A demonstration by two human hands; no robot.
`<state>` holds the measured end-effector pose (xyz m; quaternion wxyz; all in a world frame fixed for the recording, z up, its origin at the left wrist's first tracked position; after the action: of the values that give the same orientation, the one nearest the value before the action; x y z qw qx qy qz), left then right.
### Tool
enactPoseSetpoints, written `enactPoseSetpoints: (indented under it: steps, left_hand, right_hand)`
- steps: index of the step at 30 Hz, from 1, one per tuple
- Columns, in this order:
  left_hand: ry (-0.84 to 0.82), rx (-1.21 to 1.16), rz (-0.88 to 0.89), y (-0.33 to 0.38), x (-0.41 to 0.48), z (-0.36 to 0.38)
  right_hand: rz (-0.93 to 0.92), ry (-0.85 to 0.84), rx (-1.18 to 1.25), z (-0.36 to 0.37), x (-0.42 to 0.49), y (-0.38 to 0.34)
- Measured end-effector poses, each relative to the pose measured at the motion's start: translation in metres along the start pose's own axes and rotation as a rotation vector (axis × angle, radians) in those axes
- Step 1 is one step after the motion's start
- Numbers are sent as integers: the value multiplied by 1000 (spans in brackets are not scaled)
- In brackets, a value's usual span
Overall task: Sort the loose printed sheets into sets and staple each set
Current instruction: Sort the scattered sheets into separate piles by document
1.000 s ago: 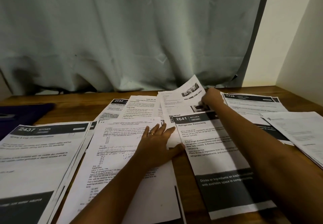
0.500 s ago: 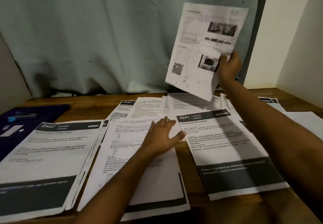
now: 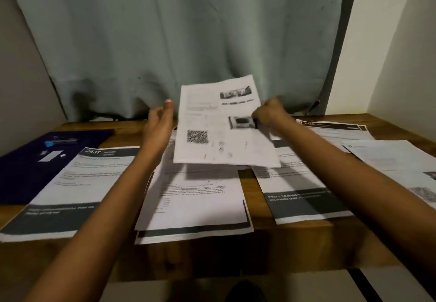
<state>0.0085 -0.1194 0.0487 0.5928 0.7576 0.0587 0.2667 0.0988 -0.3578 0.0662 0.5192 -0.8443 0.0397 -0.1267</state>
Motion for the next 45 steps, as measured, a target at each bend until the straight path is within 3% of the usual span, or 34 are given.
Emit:
enactPoseSetpoints:
  steps: [5,9,13,17,20,27,30,35,39,45]
  left_hand:
    - [-77,126,15,-30,-16,-17]
    - [-208,456,87,-58,-31,-16]
    - [-390,752,122,-80,-45,-9]
    - [-527,976,195,-88,-50,1]
    - [-572,1012,230,-85,-47,13]
    - [-622,893,248,-80,-24,51]
    - [-638,866,214,-85,-19,65]
    - [-654,904,243,-75,1,84]
    - [-646,876,230,-71,5,102]
    - [-674,960,246,-97,-5,114]
  right_hand:
    - [-21,-78,-96,40,-68,7]
    - [-14,-130,-189,68,-93,21]
    - [-39,-253,-433,82,-100,35]
    - [-205,-468,-809,88,-98,55]
    - [-259,-584,-899,87,-96,62]
    - [-306,-674,-870,79,-94,67]
    - [-303,-623,-762,73,-86,63]
    - [-210,-253,-703,48,-30,59]
    - [-97,-65,-735,18,28,80]
    - [14,18,-826,-19,84,121]
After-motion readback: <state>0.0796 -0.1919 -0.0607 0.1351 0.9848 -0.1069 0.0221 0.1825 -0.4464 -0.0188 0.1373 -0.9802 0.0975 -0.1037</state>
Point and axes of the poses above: each hand's wrist, its own x-axis towards the middle knuckle, its own z-axis out of the palm, y = z × x, the point moved 1 cm from there along x, towards the middle knuckle, and after that the axes turned 1 degree about z, right-handed, at the moved point
